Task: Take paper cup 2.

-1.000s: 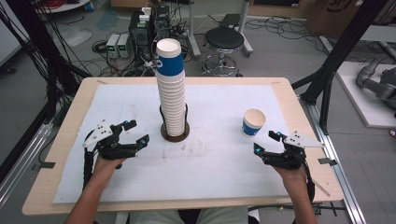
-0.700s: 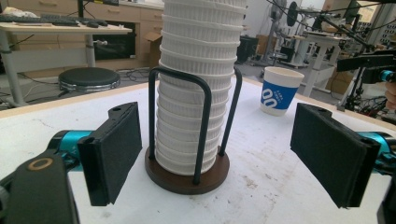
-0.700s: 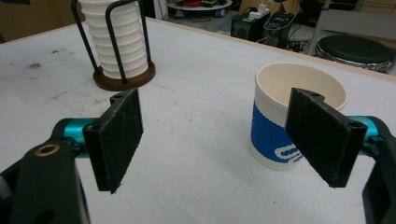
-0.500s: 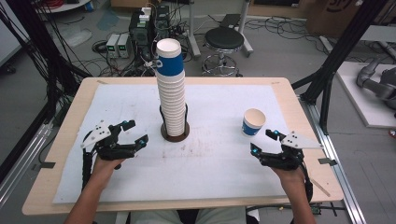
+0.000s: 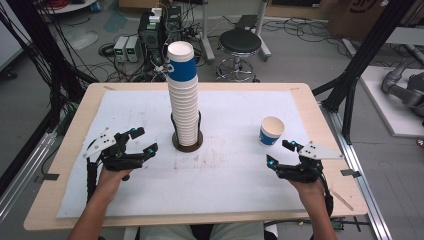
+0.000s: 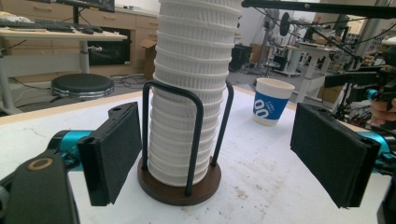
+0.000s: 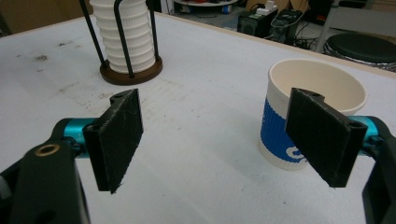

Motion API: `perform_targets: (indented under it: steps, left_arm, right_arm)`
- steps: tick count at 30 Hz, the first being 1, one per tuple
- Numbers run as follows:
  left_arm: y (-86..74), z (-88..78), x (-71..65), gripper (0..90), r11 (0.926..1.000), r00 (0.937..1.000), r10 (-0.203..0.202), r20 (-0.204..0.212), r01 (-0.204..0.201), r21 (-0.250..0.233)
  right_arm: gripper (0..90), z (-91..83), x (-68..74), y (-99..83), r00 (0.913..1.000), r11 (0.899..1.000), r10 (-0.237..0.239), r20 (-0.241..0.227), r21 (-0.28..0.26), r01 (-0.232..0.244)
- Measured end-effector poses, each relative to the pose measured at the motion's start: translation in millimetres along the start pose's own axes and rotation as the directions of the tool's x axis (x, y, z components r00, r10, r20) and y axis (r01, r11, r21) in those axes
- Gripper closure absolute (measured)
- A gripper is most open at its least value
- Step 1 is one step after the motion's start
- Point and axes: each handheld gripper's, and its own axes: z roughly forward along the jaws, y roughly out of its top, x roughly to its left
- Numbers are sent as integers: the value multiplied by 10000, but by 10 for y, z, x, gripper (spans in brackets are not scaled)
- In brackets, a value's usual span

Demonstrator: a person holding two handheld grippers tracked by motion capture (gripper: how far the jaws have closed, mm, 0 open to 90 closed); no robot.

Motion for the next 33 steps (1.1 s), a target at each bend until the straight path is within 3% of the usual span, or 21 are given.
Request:
perform_targets:
  steps: [3, 8, 11, 21, 28, 33]
  left_arm:
    - [60, -13, 14, 164, 9998, 9993, -184, 321, 186, -66]
    - [267, -42, 28, 158, 9993, 9992, -128, 390, 142, -345]
    - [448, -34, 29, 158, 9992, 9990, 34, 443, -16, -404]
    - [1052, 103, 35, 158, 9988, 9914, 301, 1270, -248, -432]
    - [1407, 247, 34, 158, 9979, 9877, 620, 1438, -586, -279]
    - [1625, 378, 40, 158, 9958, 9877, 916, 1265, -914, -70]
  right_arm:
    - [198, 13, -4, 1, 10000, 10000, -31, -17, -1, 31]
    - [199, 31, 6, -4, 9999, 9999, -155, -78, 59, 155]
    - [199, 28, 11, -7, 9999, 10000, -72, -119, 25, 73]
    - [199, 46, 36, 0, 9996, 9999, -141, -251, 53, 142]
    - [199, 32, 24, -8, 9996, 9999, -144, -255, 27, 145]
    - [199, 28, 22, -7, 9992, 9998, -191, -342, 40, 192]
